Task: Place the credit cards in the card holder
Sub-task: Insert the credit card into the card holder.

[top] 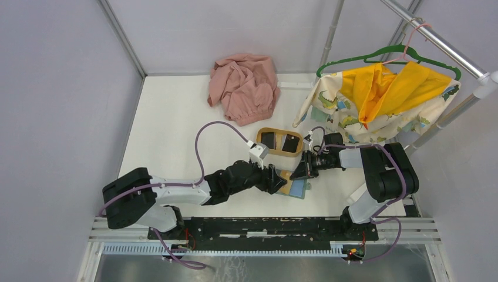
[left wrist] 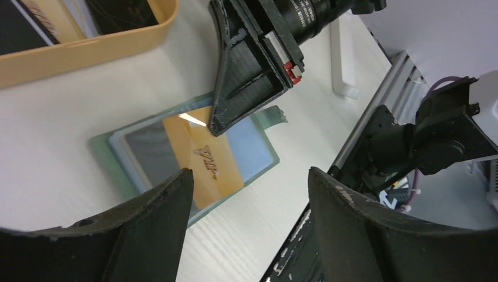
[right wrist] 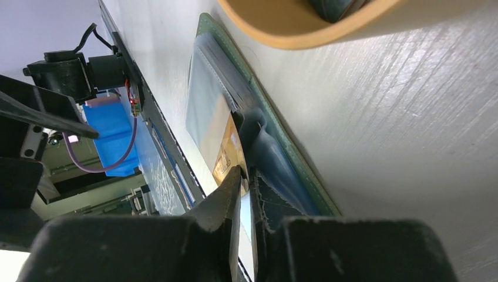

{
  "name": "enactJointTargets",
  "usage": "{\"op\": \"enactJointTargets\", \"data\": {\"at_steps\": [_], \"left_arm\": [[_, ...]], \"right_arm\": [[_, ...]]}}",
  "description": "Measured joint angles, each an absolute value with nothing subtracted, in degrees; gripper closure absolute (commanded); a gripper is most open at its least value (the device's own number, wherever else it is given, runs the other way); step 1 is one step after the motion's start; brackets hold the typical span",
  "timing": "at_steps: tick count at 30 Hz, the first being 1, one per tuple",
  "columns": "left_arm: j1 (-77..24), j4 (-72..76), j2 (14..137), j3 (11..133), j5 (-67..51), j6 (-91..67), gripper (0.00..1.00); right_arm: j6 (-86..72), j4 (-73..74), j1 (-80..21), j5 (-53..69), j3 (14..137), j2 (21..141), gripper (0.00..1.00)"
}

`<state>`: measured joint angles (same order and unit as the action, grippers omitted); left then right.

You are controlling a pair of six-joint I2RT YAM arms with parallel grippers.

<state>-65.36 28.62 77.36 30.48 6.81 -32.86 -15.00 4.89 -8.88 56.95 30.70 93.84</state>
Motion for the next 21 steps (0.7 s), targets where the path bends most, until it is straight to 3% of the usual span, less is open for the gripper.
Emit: {"op": "enactJointTargets", "data": {"at_steps": [6,13,21], "left_arm": [[-66.63,31.59,84.58,31.29,4.38,-37.47,0.35],[-74.11,22.44,92.49,43.13,12.71,-37.45,0.53],[-78.04,11.97,101.47,55.48,22.24,-36.71,0.61]], "right_arm": [[-15.07,4.25,-8.88,57.8,30.7,94.72,0.86],[-15.09,3.84,-8.88,58.63,30.79,95.42,0.86],[-15.09,3.81,-8.88,58.76,30.85,95.44,0.85]]}}
